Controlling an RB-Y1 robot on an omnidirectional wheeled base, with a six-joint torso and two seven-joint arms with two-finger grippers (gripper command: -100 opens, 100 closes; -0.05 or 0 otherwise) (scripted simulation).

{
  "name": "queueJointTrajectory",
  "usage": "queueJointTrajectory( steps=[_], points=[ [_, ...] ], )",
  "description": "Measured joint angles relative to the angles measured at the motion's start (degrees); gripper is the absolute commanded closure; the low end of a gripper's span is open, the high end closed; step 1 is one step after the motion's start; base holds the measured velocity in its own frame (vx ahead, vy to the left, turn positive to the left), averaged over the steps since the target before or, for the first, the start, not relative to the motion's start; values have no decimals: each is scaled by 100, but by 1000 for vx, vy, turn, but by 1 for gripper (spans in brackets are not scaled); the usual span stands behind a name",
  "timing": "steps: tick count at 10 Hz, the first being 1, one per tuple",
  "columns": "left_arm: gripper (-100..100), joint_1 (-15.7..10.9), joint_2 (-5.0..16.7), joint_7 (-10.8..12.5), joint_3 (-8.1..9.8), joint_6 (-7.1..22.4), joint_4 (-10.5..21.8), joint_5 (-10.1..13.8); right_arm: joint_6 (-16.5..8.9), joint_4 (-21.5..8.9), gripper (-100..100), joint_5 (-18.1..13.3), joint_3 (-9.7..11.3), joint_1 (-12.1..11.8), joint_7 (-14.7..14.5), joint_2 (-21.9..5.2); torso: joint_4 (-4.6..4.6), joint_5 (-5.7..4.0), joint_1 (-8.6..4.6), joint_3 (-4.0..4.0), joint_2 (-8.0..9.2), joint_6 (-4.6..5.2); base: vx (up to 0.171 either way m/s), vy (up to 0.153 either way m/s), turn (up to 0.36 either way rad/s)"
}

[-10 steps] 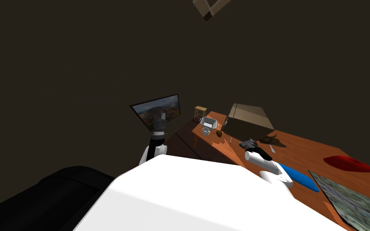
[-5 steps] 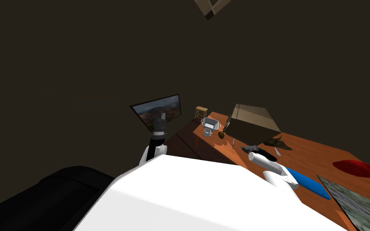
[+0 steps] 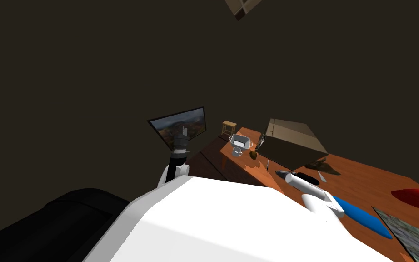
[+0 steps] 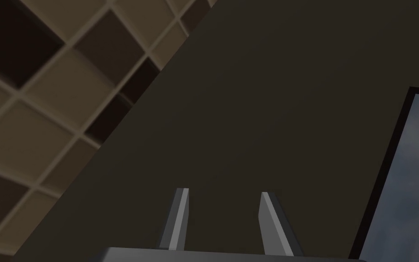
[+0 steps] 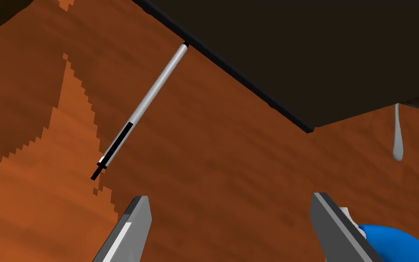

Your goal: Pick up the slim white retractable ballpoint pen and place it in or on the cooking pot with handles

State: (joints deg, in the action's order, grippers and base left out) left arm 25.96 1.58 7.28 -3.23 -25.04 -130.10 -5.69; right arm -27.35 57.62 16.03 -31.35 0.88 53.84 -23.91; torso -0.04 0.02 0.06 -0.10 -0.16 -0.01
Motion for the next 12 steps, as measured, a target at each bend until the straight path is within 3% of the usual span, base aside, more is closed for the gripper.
queueJointTrajectory(
  steps=[1, 12],
  points=[
    [0, 0, 0, 0, 0, 0, 0, 0, -176, -23, -100, 13, -105, -24, 140, 10, 0, 0, 2, 1, 1, 0, 36, 24, 19],
    [0, 0, 0, 0, 0, 0, 0, 0, -1299, -1632, -100, 618, -825, 448, 1178, -537, 0, -1, -3, -1, -1, 0, 49, 19, 49]
  ],
)
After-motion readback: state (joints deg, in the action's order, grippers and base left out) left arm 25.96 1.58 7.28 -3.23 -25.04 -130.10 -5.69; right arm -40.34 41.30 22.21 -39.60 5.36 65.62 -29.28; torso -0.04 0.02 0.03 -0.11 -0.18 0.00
